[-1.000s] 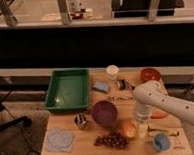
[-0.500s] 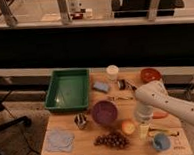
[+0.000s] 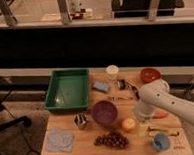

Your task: Place apple in purple bowl

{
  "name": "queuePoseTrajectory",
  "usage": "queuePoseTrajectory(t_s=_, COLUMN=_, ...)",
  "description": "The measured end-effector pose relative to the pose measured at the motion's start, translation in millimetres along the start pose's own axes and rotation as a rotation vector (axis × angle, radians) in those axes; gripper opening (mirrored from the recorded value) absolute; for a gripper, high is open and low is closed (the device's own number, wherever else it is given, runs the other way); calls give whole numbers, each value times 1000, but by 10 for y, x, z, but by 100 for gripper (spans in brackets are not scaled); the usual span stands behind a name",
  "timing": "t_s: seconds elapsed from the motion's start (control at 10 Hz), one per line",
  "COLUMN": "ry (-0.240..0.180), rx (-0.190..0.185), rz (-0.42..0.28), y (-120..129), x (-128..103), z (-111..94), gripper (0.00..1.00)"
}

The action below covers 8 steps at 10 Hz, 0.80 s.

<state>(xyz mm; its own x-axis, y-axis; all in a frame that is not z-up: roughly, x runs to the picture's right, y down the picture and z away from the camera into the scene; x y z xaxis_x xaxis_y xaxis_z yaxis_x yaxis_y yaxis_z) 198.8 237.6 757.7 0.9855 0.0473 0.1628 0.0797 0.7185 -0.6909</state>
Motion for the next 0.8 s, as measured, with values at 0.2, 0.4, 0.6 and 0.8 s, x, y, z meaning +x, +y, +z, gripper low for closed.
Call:
queuePoseTrajectory(t_s=0.2, ry=-9, rx=3, rz=-7, y=-62, x=-57, z=59, gripper=80)
queuePoseTrajectory(t_s=0.4, ry=-28, rx=3, rz=-2, y=-88, x=-46, z=77, gripper=80)
queuePoseTrajectory(t_s=0.6, ry=-61, rx=2, rz=-1, y=-136, x=-82, z=83, gripper=80)
queuePoseTrajectory(t_s=0.8, ry=-96, rx=-10, rz=2, y=-125, x=-85, z=85, gripper=80)
